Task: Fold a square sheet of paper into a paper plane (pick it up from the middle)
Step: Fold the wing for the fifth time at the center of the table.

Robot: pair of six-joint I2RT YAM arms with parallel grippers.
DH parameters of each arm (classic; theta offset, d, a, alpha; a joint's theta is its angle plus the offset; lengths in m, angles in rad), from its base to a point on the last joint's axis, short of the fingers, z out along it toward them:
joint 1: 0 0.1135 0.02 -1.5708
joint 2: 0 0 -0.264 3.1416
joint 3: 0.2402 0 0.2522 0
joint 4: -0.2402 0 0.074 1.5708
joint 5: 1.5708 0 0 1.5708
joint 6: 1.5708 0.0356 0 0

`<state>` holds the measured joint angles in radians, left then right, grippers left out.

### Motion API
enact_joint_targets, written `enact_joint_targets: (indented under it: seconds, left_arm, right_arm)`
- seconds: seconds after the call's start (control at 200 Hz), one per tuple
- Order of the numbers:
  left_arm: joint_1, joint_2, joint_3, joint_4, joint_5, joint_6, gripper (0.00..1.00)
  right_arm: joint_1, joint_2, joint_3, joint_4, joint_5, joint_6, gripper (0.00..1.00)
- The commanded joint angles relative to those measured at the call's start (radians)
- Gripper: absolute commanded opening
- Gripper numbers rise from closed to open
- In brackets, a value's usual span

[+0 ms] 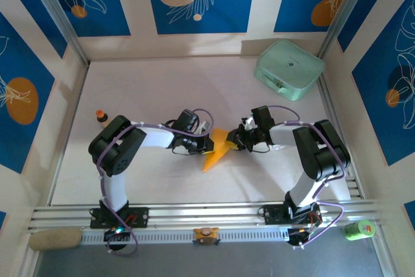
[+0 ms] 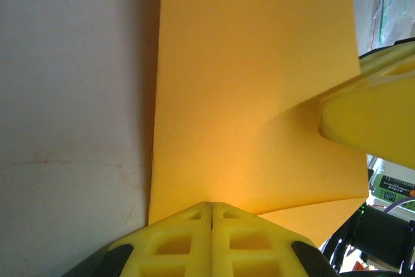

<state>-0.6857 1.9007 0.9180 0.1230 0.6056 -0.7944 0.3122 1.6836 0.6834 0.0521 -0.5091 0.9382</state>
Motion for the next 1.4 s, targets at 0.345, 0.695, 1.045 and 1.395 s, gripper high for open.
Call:
enact_joint_targets:
  seconds: [0.345,0.695,1.045,1.395]
  left_arm:
    - [-0.006,-0.095,-0.008,-0.045,-0.086,0.079,0.31]
    - [-0.158,-0.219,0.04,-0.264,-0.342,0.301,0.48]
    - [-0.411,-0.108,0.211,-0.55,-0.886,0.455,0.59]
    - [-0.471,-0.058,0.237,-0.579,-1.036,0.478,0.5]
  right_arm:
    - [-0.017,-0.01,0.015,-0.072,0.019,0.024,0.02]
    - [-0.015,-0.07,-0.017,-0.022,0.039,0.158,0.0]
    - [-0.013,-0.069,-0.017,-0.008,0.034,0.186,0.0]
    - [-0.012,-0.082,-0.018,-0.013,0.039,0.188,0.0]
